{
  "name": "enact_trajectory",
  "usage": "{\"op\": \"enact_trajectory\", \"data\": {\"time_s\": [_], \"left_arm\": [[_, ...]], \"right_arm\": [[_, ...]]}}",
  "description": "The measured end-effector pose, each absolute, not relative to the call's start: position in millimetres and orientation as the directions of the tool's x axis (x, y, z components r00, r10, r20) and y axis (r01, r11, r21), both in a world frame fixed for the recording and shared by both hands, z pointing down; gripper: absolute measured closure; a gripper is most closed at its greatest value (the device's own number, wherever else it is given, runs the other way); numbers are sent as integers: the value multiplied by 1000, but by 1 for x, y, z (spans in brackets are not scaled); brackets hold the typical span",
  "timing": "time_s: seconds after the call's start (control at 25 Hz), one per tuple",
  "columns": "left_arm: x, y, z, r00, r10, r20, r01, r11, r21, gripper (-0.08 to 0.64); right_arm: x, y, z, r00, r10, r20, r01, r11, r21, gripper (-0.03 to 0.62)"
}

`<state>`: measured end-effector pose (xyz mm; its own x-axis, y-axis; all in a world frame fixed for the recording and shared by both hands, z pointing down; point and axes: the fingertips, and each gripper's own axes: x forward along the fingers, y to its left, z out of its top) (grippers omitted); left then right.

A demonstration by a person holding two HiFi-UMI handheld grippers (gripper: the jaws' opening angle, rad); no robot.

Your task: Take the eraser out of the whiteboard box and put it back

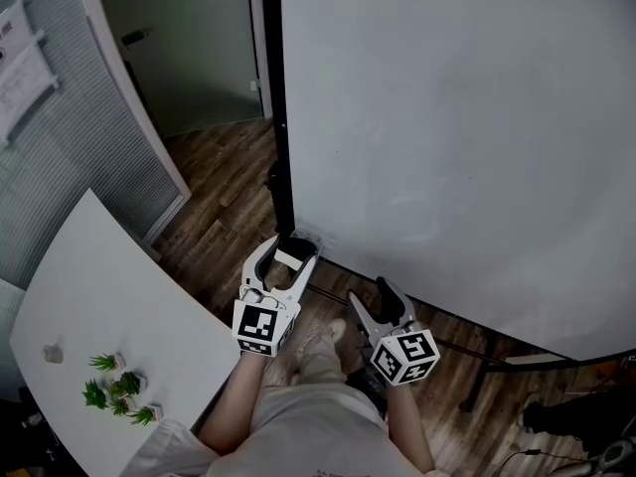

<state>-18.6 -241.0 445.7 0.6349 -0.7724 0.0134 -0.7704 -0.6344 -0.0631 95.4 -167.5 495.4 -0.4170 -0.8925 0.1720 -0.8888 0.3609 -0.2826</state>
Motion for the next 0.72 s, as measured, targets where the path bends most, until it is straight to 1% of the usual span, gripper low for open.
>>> {"op": "enact_trajectory", "data": {"time_s": [0.72], "left_arm": [[-11,-258,469,650,-758,56,-757,-652,-49,294]], "right_arm": [[96,-183,511,-418,-885,203,-886,348,-307,310]]}}
